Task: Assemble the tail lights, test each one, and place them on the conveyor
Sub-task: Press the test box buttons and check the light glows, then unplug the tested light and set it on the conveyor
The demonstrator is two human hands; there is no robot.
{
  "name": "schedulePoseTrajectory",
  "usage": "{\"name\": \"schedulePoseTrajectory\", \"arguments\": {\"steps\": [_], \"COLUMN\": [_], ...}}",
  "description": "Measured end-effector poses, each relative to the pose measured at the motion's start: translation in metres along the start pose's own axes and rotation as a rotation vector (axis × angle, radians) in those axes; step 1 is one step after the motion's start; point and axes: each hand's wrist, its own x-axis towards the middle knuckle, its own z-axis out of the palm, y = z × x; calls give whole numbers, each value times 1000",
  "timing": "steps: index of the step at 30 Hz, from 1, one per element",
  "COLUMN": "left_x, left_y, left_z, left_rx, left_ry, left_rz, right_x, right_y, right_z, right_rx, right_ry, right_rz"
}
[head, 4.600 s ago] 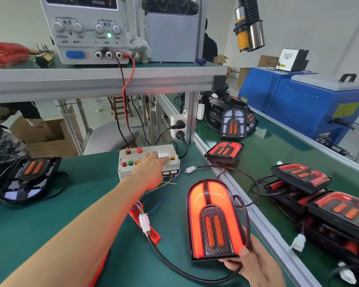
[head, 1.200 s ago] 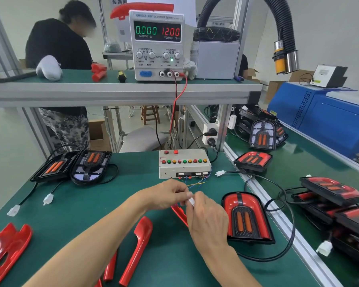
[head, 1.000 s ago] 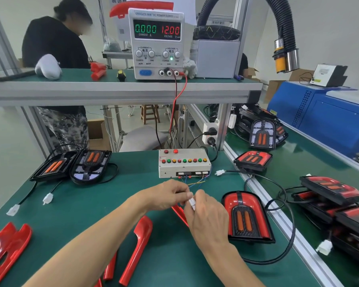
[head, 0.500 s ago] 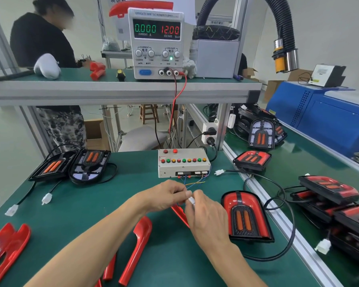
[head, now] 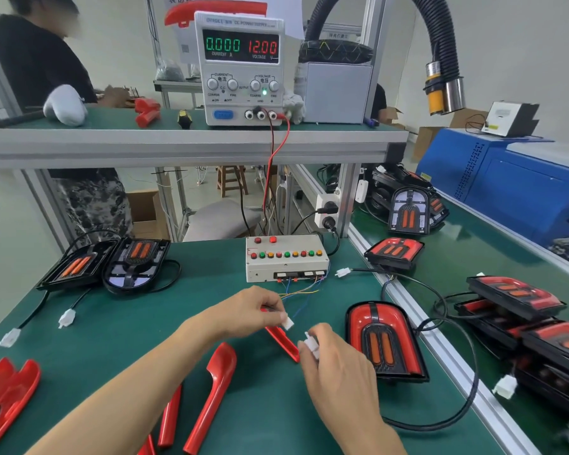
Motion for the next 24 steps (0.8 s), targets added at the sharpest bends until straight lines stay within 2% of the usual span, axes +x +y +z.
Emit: {"name": "schedulePoseTrajectory", "arguments": {"steps": [4,7,9,12,14,15,16,18,20,21,24], "left_x": [-9,-26,-41,-64,-73,-75,-76,-76,-70,-65,-53], "left_y": [1,14,24,40,44,45,48,53,55,57,61], "left_z": [6,14,21,39,58,68,79,99,117,125,139], "left_rx": [488,493,421,313,362,407,411,335,263,248,289], "left_ry": [102,299,415,336,250,216,187,143,132,140,225], "left_rz": [57,240,371,311,196,118,35,-130,-281,-335,-431], "right_x": [-20,-38,-49,-51,-45,-41,-36,-28,-20,-16,-12], "right_y": [4,15,31,61,83,92,101,113,118,121,123], "right_z": [-7,-8,-17,-48,-73,-84,-93,-103,-101,-94,-70], "right_rx": [-113,-35,15,6,-85,-83,-17,272,548,650,838], "right_ry": [-105,42,241,521,605,574,463,143,-85,-138,-132], "right_rz": [-90,-226,-251,-59,160,323,515,824,897,901,915]}}
